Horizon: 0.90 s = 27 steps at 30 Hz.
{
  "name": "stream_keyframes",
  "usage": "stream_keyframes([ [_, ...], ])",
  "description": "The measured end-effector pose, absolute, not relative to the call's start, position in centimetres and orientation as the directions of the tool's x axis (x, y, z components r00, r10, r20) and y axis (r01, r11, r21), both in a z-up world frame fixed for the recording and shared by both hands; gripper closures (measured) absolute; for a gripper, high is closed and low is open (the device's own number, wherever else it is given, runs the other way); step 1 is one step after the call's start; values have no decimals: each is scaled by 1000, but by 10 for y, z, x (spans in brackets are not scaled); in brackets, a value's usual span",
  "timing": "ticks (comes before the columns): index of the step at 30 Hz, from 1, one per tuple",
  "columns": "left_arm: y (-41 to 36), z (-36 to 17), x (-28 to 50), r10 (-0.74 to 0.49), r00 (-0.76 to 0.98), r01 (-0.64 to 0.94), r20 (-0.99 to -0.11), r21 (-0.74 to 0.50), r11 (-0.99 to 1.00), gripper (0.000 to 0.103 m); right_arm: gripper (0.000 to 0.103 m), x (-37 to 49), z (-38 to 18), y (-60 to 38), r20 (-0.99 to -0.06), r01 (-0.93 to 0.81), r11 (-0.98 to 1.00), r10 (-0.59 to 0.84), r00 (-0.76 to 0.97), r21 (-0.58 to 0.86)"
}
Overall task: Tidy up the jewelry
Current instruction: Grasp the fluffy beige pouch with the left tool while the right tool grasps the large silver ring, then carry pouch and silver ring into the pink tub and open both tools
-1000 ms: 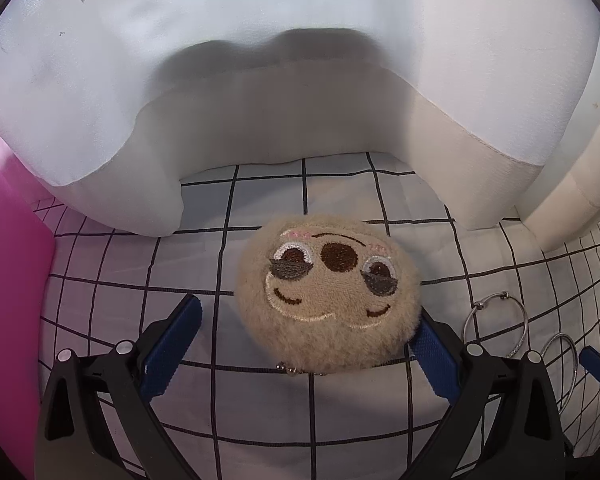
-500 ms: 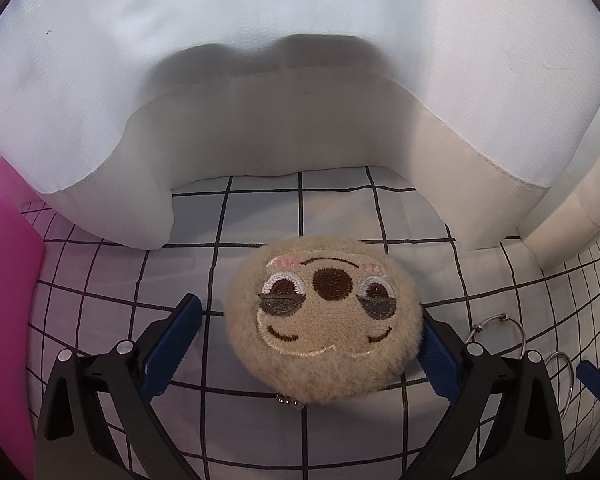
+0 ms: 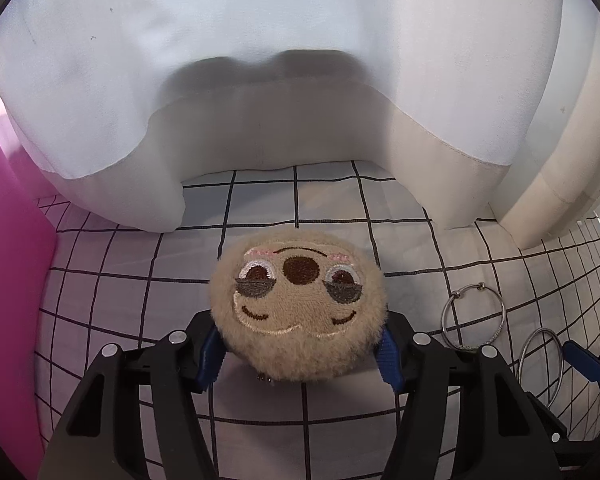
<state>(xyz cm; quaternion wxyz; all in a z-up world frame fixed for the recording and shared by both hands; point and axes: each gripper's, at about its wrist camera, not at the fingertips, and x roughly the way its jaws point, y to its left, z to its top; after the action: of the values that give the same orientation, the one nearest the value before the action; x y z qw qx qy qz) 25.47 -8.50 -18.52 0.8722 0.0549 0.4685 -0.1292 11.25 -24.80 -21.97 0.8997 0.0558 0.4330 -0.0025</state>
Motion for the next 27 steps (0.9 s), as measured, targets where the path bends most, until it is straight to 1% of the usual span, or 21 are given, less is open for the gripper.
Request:
stream_keyframes([
  [8, -71, -168, 214, -211, 550, 285, -808, -57, 957, 43, 32, 104, -202, -242, -758, 25, 994, 65, 649, 107],
  [12, -52, -161, 212, -211, 558, 271, -803, -65, 960, 43, 32, 95, -192, -242, -752, 8, 995, 71, 655, 101],
  [16, -48, -150, 185, -206, 574, 253, -793, -67, 965, 43, 32, 86, -179, -245, -743, -9, 995, 84, 664, 104],
  [19, -45, -116, 159, -199, 584, 241, -787, -66, 968, 43, 32, 81, -168, -246, -737, -26, 994, 94, 670, 103],
  [22, -42, -106, 143, -192, 598, 223, -778, -69, 972, 43, 32, 72, -156, -246, -728, -47, 994, 104, 677, 98],
  [27, -29, -71, 110, -170, 628, 180, -760, -71, 981, 43, 32, 64, -136, -247, -707, -85, 992, 126, 696, 93],
])
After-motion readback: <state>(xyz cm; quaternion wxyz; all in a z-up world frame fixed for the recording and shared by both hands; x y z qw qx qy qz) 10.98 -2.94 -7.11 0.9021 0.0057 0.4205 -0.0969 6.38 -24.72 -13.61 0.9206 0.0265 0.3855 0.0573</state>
